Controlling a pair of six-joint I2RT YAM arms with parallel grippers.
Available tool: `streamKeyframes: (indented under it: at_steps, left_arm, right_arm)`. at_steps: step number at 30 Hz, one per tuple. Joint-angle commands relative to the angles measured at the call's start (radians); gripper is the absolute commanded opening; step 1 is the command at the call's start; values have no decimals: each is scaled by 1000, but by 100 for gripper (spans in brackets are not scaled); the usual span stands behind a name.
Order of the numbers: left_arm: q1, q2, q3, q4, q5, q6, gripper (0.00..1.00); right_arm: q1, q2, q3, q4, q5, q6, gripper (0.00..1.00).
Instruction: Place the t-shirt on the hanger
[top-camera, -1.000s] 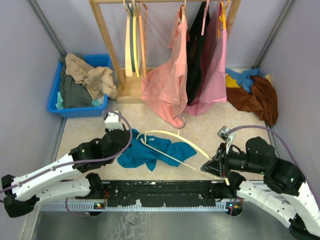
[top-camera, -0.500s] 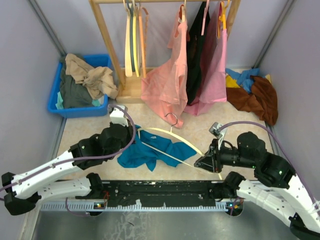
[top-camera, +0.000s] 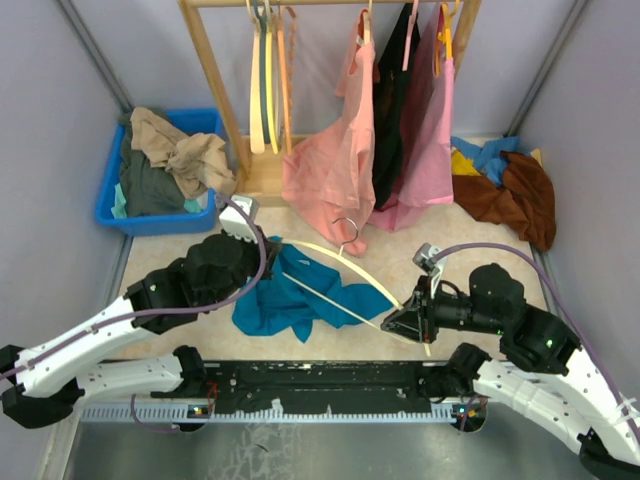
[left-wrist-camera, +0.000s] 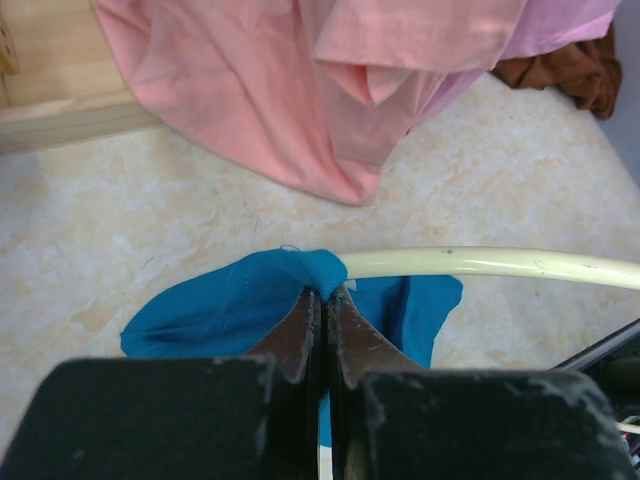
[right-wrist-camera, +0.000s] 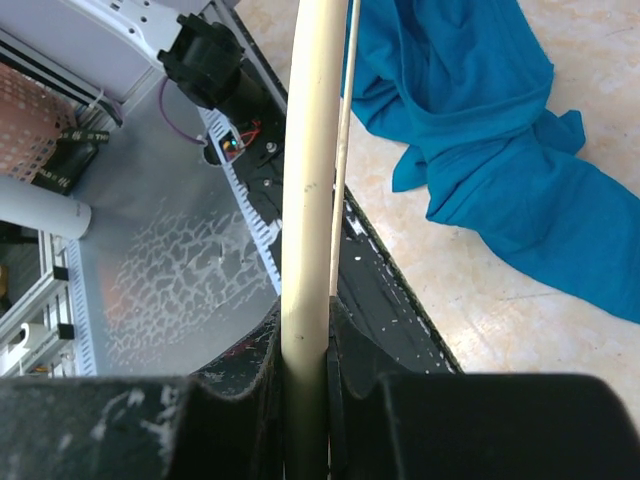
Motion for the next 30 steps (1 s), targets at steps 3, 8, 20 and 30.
streamKeyframes:
  at_steps: [3, 8, 20, 30]
  left_arm:
    - [-7, 12, 121, 76, 100, 65, 0]
    - [-7, 41, 199, 49, 109, 109, 0]
    - [-7, 64, 289, -100, -20, 112, 1]
    - [-7, 76, 194, -143, -25, 47, 1]
  right_arm:
    - [-3, -12, -12, 124, -90, -13, 0]
    - [-5, -15, 24, 74, -78, -32, 0]
    - [-4, -31, 178, -115, -13, -30, 0]
    - [-4, -44, 139, -99, -65, 2, 0]
